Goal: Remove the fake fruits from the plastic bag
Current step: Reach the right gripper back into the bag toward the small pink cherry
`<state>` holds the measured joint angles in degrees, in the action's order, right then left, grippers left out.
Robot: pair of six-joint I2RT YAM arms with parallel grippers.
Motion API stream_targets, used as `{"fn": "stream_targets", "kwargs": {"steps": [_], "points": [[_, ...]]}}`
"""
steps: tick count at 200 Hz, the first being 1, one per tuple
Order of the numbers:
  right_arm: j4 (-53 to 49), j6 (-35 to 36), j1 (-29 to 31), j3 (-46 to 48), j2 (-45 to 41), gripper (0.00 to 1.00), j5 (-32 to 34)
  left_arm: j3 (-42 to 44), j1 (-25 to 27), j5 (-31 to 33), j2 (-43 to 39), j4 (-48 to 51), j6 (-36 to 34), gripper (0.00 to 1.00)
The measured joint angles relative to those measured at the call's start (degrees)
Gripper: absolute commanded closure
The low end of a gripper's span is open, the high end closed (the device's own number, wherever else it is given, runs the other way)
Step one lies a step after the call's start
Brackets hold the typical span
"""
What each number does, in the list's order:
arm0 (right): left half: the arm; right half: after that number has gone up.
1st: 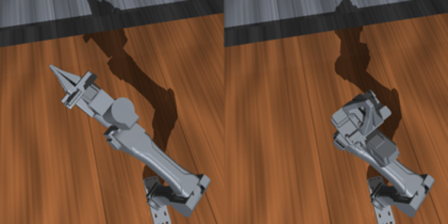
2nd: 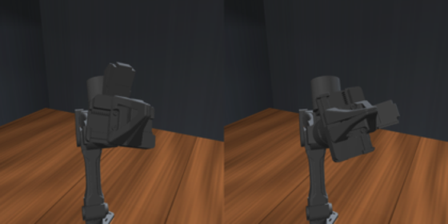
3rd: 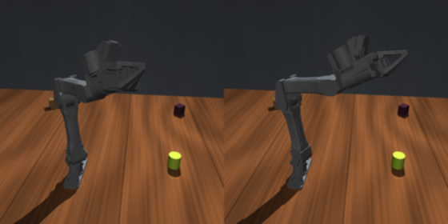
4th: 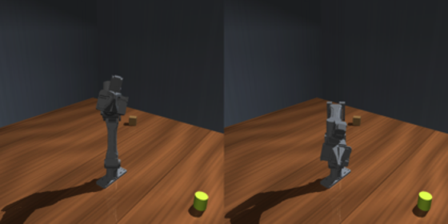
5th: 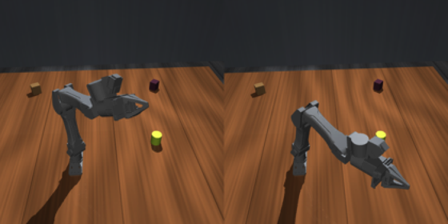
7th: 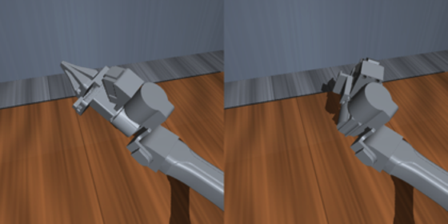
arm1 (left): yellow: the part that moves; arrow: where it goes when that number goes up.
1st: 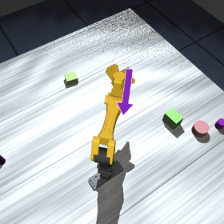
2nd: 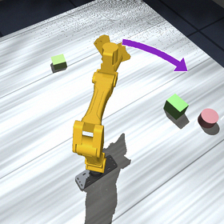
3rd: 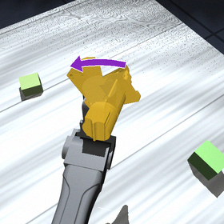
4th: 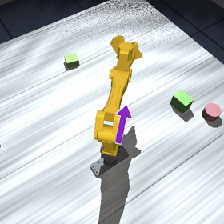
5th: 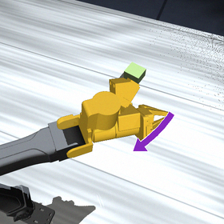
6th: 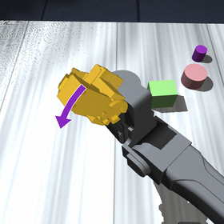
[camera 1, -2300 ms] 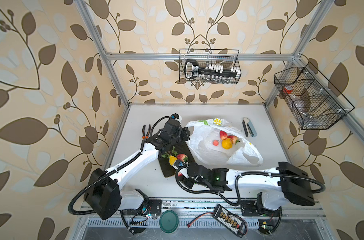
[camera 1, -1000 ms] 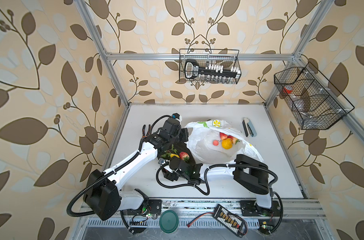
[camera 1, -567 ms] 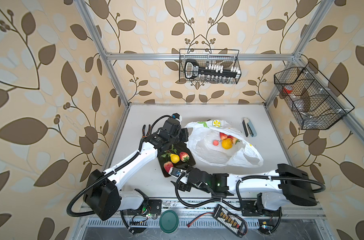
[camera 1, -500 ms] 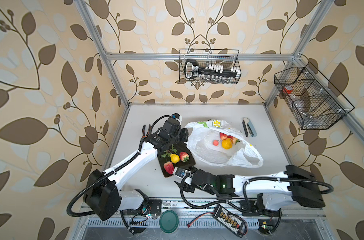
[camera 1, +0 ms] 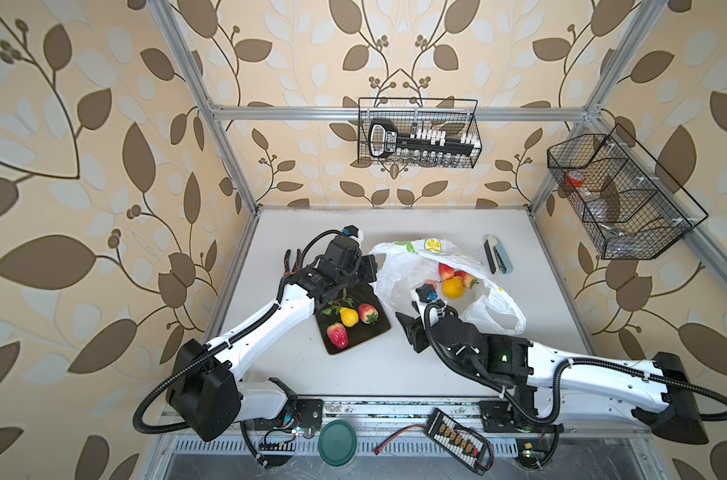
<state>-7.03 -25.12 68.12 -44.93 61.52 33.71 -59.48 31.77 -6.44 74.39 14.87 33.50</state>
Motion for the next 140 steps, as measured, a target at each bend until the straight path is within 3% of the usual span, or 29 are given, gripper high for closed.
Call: {"fn": "stream_targets", "kwargs": {"steps": [45,72,140], "points": [[-4.11,-10.56,-12.66,-3.54,8.20,0.51,-1.27,0.02,0.02,-1.11,-0.87,-0.09,1.44,1.00],[-6.34,-13.49,-18.47,-4.74,15.85,0.43,-2.27,0.33,0.02,-1.38,-1.16,-0.17,1.90,1.00],[-6.97,-20.81,-24.72,-11.65,32.17,0.33,-1.01,1.25,0.07,-2.43,-1.86,-1.03,3.04,1.00]]}}
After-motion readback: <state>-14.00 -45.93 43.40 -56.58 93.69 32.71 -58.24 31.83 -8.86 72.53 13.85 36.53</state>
